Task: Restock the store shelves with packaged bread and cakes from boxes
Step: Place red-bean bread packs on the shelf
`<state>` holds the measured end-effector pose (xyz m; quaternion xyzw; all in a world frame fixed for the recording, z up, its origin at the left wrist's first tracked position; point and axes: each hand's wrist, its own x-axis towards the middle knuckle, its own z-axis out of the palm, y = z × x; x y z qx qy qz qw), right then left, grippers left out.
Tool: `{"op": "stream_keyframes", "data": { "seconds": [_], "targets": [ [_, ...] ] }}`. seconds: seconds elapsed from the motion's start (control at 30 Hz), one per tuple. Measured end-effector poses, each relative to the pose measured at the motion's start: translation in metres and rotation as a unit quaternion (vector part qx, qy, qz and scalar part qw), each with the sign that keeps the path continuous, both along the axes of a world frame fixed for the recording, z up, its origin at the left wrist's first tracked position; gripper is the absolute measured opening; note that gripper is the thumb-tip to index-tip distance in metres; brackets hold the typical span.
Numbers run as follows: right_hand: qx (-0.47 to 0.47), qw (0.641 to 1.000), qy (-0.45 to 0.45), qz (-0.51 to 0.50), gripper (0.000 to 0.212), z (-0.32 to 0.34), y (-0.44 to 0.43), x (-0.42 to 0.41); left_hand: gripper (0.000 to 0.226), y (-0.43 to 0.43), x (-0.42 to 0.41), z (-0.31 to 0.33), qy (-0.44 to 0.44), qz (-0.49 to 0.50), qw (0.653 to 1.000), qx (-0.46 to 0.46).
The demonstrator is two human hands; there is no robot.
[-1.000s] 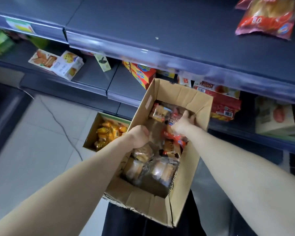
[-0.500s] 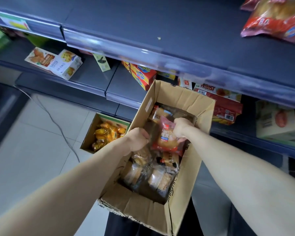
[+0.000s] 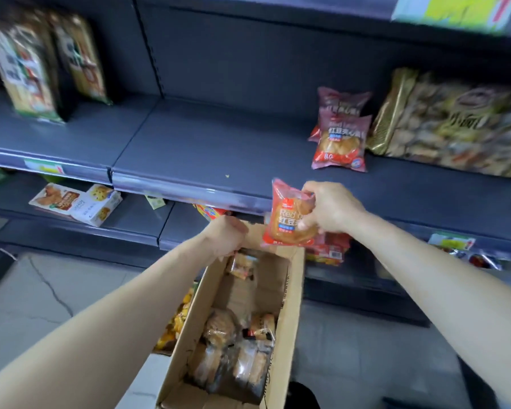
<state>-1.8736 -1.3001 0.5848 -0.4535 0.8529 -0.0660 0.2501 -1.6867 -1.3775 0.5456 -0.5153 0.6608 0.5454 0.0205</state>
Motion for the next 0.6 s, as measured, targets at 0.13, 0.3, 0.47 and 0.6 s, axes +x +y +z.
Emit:
{"op": "stream_keyframes", "data": {
  "seconds": [0.13,0.3,0.47,0.6],
  "targets": [
    [-0.078,0.995,0.041,-0.05,0.072,0.036,-0.008,-0.043,0.017,0.001,-0.032,0.028,0.033,-0.021,0.999,-0.018],
    [-0.095,0.989,0.054,-0.095,0.079,0.026,-0.035,-0.085,0.021,-0.006,-0.059,0.027,0.045,-0.032,0.998,-0.005],
    [-0.093,0.988,0.071,-0.098,0.071,0.008,-0.059,-0.111,0.02,-0.018,-0.072,0.016,0.033,-0.03,0.999,0.012],
    [-0.094,0.988,0.097,-0.08,0.079,0.005,-0.06,-0.113,0.024,-0.022,-0.073,0.008,0.028,-0.017,0.999,0.027]
  ]
}}
